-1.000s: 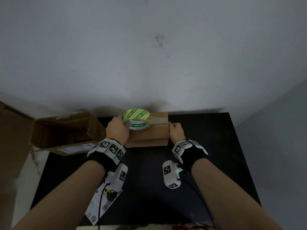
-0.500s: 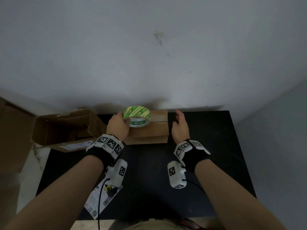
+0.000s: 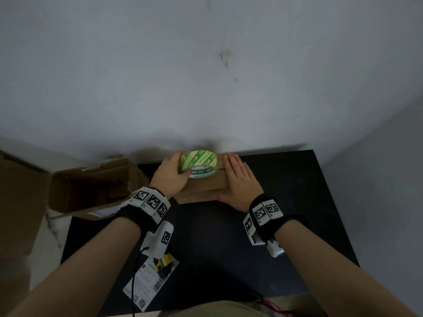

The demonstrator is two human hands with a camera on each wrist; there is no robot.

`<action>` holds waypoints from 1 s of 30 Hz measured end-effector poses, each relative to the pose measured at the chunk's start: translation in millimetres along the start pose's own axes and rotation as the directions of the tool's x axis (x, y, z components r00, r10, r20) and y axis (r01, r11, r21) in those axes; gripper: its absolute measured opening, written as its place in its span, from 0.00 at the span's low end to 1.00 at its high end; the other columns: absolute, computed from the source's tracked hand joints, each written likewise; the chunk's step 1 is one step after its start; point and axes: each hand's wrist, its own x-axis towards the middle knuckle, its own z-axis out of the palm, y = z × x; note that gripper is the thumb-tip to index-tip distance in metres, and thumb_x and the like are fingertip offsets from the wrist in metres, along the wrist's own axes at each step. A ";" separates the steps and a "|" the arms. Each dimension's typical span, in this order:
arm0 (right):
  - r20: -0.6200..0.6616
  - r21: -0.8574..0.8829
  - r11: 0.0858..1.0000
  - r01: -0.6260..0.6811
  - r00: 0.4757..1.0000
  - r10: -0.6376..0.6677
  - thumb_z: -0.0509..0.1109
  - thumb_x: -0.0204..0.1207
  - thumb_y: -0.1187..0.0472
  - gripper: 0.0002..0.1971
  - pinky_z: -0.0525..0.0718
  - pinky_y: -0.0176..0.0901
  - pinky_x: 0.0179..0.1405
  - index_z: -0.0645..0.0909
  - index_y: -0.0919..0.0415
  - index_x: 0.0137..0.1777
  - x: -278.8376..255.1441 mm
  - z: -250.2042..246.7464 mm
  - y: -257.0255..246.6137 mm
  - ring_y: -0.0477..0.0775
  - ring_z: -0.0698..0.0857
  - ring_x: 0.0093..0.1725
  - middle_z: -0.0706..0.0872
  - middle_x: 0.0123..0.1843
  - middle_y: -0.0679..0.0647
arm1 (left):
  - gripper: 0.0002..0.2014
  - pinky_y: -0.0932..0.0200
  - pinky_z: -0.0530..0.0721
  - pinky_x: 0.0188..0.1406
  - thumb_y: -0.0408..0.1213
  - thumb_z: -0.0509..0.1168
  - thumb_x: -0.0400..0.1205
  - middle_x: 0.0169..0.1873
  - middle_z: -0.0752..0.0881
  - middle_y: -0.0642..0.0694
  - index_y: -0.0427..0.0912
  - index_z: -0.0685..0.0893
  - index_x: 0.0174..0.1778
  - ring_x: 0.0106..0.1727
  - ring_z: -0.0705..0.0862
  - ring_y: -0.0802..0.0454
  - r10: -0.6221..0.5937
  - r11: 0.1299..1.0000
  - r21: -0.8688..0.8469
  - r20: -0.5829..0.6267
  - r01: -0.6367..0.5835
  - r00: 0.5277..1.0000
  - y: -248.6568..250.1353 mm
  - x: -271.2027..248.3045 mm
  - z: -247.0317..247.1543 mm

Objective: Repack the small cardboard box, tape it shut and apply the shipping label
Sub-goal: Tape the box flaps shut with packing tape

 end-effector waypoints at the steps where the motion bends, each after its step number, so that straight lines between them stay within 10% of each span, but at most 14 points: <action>1: 0.001 -0.010 1.000 0.003 1.000 -0.003 0.66 0.67 0.30 0.57 0.37 0.45 0.79 0.40 0.61 0.83 2.4 -2.6 -0.6 0.52 0.39 0.84 0.40 0.85 0.55 | 0.18 0.49 0.82 0.53 0.44 0.64 0.80 0.56 0.81 0.41 0.50 0.72 0.65 0.55 0.82 0.42 0.013 1.000 0.001 -0.004 -0.013 1.000 -0.7 0.5 -0.6; 9: 0.149 -0.105 0.989 0.103 0.985 -0.087 0.70 0.63 0.29 0.63 0.36 0.49 0.80 0.36 0.64 0.83 29.4 -15.5 -4.7 0.57 0.38 0.84 0.38 0.85 0.59 | 0.20 0.58 0.81 0.51 0.42 0.80 0.66 0.49 0.84 0.46 0.43 0.83 0.50 0.49 0.83 0.52 0.222 0.958 -0.198 0.061 -0.206 0.973 5.9 3.9 -16.8; 17: 0.119 -0.223 0.967 0.126 0.988 -0.102 0.67 0.67 0.30 0.58 0.41 0.52 0.81 0.41 0.67 0.82 26.1 -10.4 -2.2 0.61 0.48 0.83 0.49 0.84 0.62 | 0.15 0.54 0.79 0.47 0.37 0.66 0.80 0.36 0.85 0.38 0.24 0.84 0.43 0.41 0.83 0.49 0.127 0.858 -0.513 0.228 0.009 0.965 11.6 9.0 -31.1; 21: 0.107 -0.234 0.964 0.129 0.989 -0.106 0.70 0.66 0.33 0.58 0.43 0.53 0.81 0.43 0.68 0.82 21.1 -8.0 -0.3 0.62 0.51 0.83 0.51 0.84 0.64 | 0.11 0.70 0.75 0.32 0.38 0.67 0.80 0.23 0.83 0.54 0.40 0.84 0.32 0.28 0.80 0.64 0.188 0.896 -0.435 0.195 -0.087 0.962 15.3 9.6 -35.8; 30: 0.090 -0.250 0.967 0.050 0.996 -0.028 0.66 0.66 0.30 0.59 0.43 0.52 0.81 0.40 0.67 0.82 3.7 -17.2 23.5 0.61 0.51 0.83 0.51 0.83 0.63 | 0.14 0.70 0.70 0.24 0.45 0.72 0.75 0.26 0.85 0.41 0.37 0.88 0.33 0.25 0.77 0.58 0.291 0.956 -0.068 0.108 -0.285 0.951 18.2 16.2 -51.7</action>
